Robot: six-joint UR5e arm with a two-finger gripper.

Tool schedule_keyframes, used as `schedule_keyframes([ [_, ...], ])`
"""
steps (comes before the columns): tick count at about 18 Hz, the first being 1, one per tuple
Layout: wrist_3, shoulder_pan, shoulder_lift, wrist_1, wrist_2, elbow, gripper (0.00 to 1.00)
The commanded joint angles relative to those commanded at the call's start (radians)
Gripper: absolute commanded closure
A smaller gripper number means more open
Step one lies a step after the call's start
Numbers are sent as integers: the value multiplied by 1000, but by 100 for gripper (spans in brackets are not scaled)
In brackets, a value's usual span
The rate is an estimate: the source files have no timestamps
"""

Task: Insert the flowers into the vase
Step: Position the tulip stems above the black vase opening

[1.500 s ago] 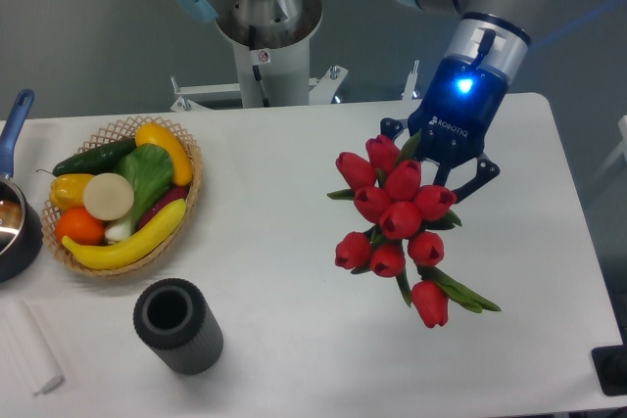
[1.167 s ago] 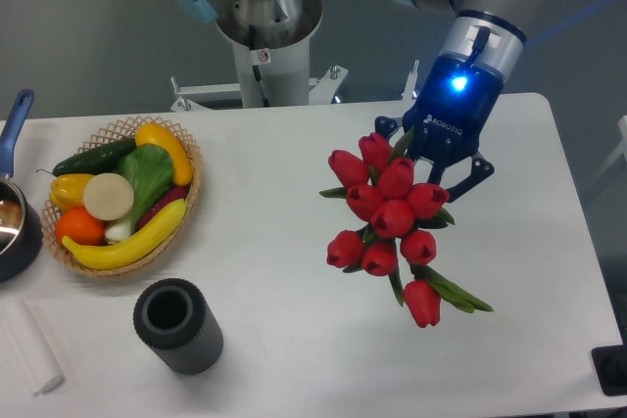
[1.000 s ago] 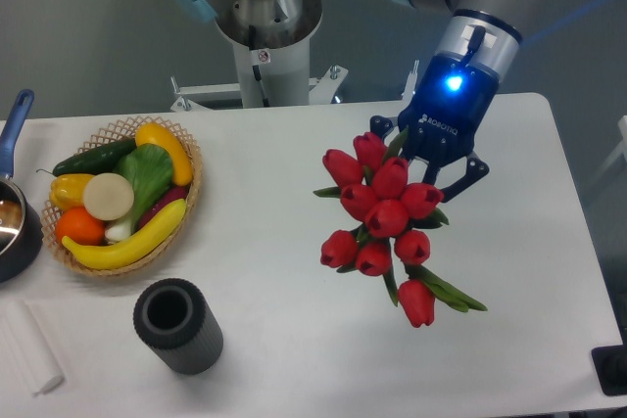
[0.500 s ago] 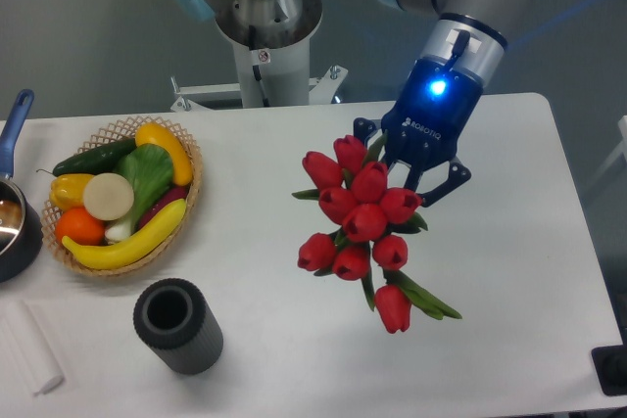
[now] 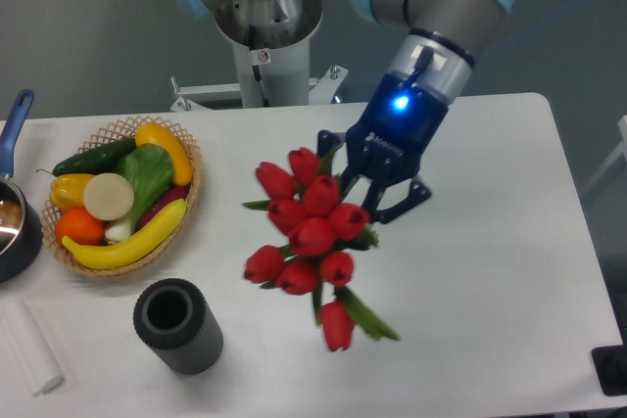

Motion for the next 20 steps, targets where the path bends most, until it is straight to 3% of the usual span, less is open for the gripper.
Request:
schedule_keyframes([
  [10,11,-84,-45,22,-245,18,67],
  [14,11,-88,-64,22,-406,20,67],
  [20,11,-106,-86,22,-476,8,67],
])
